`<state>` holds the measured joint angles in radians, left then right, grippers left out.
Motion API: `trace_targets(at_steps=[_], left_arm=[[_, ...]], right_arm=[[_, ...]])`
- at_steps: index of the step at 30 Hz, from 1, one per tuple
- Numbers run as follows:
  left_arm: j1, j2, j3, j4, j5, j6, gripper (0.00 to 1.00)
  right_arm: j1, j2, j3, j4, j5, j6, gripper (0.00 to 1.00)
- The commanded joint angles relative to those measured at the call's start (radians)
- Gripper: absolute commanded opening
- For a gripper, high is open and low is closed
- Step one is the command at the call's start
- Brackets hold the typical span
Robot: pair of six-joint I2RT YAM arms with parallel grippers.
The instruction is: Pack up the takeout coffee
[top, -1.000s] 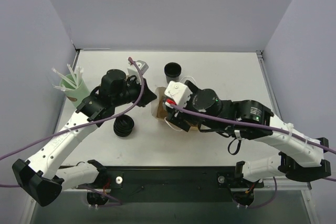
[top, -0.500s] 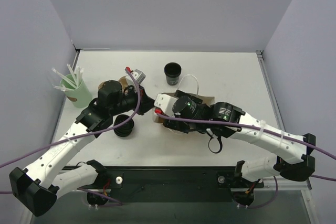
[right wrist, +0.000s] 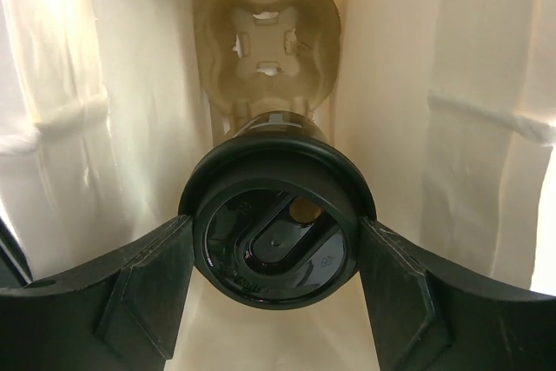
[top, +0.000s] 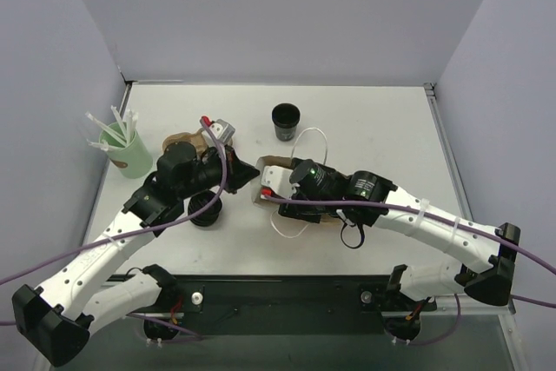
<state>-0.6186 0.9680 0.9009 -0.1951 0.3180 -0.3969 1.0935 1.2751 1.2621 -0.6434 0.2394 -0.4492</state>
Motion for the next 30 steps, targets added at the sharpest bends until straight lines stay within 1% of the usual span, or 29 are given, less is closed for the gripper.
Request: trace_targets(at_steps=[1, 3, 5, 8, 14, 18, 22, 25, 26, 30], left_arm=[[-0.027, -0.098, -0.082, 0.216, -0.034, 0.055, 0.00], [-0.032, -0.118, -0.102, 0.256, -0.080, 0.123, 0.00], [-0.029, -0.097, -0.091, 0.287, -0.141, 0.159, 0.00], [-0.029, -0.077, -0.068, 0.289, -0.133, 0.208, 0.00], [-0.041, -0.106, -0.145, 0.324, -0.172, 0.270, 0.00], [-0.038, -0.089, -0.143, 0.333, -0.160, 0.270, 0.00], [-0.036, -0.104, -0.189, 0.333, -0.126, 0.239, 0.00], [-0.035, -0.114, -0.194, 0.303, -0.129, 0.231, 0.00], [-0.029, -0.109, -0.197, 0.299, -0.129, 0.228, 0.00], [-0.021, -0.094, -0.201, 0.303, -0.106, 0.222, 0.00]], right_arm=[[-0.018, -0.016, -0.010, 0.040, 0.004, -0.069, 0.42], [-0.044, -0.002, 0.028, 0.053, 0.009, -0.069, 0.42], [-0.066, 0.012, 0.037, 0.086, 0.005, -0.083, 0.42], [-0.084, 0.033, 0.019, 0.123, 0.005, -0.130, 0.41], [-0.122, 0.063, -0.033, 0.197, -0.037, -0.187, 0.41], [-0.150, 0.072, -0.015, 0.206, -0.067, -0.184, 0.41], [-0.185, 0.056, -0.082, 0.272, -0.090, -0.218, 0.40], [-0.222, 0.041, -0.112, 0.333, -0.140, -0.273, 0.40], [-0.248, 0.040, -0.133, 0.343, -0.182, -0.290, 0.40], [-0.282, 0.015, -0.182, 0.418, -0.282, -0.384, 0.40]])
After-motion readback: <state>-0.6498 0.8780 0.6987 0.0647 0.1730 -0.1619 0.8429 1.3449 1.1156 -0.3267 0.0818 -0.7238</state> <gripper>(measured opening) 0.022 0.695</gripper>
